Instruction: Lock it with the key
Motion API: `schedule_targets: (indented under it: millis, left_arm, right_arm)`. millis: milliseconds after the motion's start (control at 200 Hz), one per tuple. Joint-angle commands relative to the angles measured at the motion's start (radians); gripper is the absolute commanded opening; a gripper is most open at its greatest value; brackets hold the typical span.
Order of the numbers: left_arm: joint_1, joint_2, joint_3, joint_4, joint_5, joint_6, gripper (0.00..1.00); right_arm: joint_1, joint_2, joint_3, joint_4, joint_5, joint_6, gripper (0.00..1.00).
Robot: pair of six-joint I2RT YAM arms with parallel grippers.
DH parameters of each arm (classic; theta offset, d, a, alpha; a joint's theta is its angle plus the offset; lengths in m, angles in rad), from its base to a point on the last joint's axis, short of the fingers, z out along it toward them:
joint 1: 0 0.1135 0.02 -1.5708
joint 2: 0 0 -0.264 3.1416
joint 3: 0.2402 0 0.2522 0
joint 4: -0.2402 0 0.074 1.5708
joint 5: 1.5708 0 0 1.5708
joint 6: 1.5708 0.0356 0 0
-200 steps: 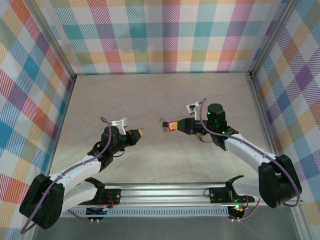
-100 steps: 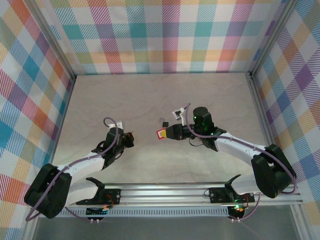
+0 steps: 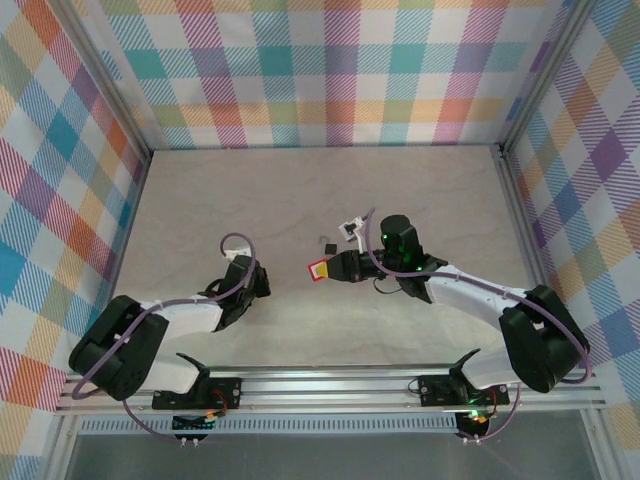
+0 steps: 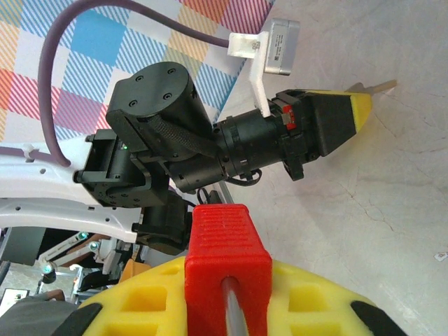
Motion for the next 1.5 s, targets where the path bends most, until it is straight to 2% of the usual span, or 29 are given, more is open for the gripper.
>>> schedule_targets:
  millis: [0, 510, 695, 935, 1120, 1285, 1385, 1495]
  left_arm:
    - [-0.018, 0.026, 0.028, 0.011, -0.042, 0.031, 0.05]
    - [-0.03, 0.098, 0.069, -0.017, -0.022, 0.044, 0.22]
    - [-0.032, 0.032, 0.069, -0.06, -0.018, 0.044, 0.28]
    - [-0.032, -0.099, 0.062, -0.136, -0.034, 0.017, 0.4]
    - [-0.032, -0.319, 0.125, -0.348, -0.029, -0.069, 0.46]
    - [-0.032, -0.508, 0.28, -0.654, -0.064, -0.088, 0.57]
    - [-0.031, -0.575, 0.373, -0.809, -0.074, -0.085, 0.67]
    - [-0.031, -0.619, 0.479, -0.965, -0.101, -0.066, 0.83]
  right_arm:
    - [0.007, 0.007, 0.035, 0.036, -0.004, -0.034, 0.0]
    - [0.009, -0.02, 0.048, -0.019, 0.002, -0.061, 0.0]
    - [0.009, -0.016, 0.05, -0.032, 0.01, -0.061, 0.0]
    - [0.009, 0.014, 0.062, -0.052, 0.013, -0.058, 0.0]
    - [0.009, 0.085, 0.133, -0.17, 0.032, -0.096, 0.0]
    - [0.03, 0.214, 0.265, -0.332, 0.073, -0.16, 0.0]
    - [0.067, 0.323, 0.395, -0.484, 0.111, -0.23, 0.0]
    - [0.107, 0.436, 0.53, -0.612, 0.147, -0.286, 0.0]
